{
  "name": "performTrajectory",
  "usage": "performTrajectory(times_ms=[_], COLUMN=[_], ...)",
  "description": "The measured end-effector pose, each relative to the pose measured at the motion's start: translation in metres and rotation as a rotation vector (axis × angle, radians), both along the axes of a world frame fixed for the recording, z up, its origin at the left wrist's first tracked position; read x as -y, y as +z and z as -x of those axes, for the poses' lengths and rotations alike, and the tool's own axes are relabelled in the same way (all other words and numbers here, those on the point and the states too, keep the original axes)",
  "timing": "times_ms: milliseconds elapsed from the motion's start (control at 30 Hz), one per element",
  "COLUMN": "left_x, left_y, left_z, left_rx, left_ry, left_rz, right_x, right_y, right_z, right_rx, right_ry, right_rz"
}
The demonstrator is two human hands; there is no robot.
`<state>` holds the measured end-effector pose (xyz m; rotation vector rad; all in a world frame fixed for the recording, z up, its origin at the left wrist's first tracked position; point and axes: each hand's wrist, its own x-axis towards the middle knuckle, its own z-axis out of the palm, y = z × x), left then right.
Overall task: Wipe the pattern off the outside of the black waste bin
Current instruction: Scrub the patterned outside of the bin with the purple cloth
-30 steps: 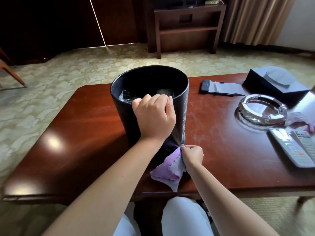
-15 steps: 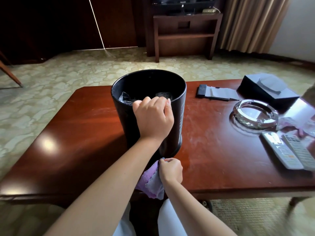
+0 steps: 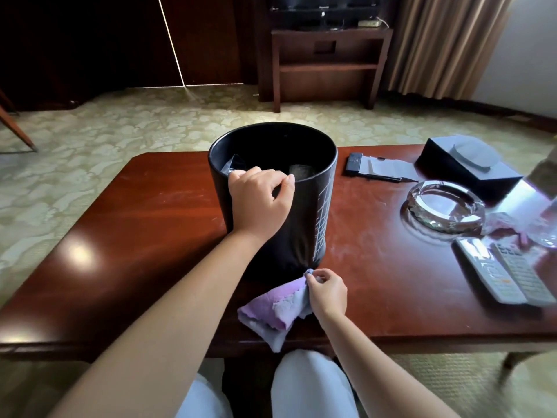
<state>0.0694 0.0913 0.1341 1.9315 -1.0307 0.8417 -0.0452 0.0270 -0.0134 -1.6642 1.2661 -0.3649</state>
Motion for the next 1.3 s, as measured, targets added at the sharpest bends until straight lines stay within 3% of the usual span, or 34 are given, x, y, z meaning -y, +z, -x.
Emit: performTrajectory(times_ms=[300, 800, 1000, 1300], left_x=[-0.004, -0.013, -0.009, -0.007], left_y=[0.002, 0.002, -0.003, -0.004], left_z=[-0.015, -0.024, -0.01, -0.01], left_rx=[-0.018, 0.046, 0.174, 0.176], left_ry=[-0.062, -0.097, -0.028, -0.039], left_rz=[0.041, 0.042, 0.047, 0.076], right_x=[-0.014, -0.028, -0.036, -0.038], right_y=[-0.004, 0.008, 0.011, 0.02], right_z=[0.013, 0.019, 0.016, 0.002], right_rx=[0.082, 0.063, 0.056, 0.237], right_ry=[-0.044, -0.071, -0.109, -0.317], right_rz=[0.065, -0.023, -0.052, -0.216])
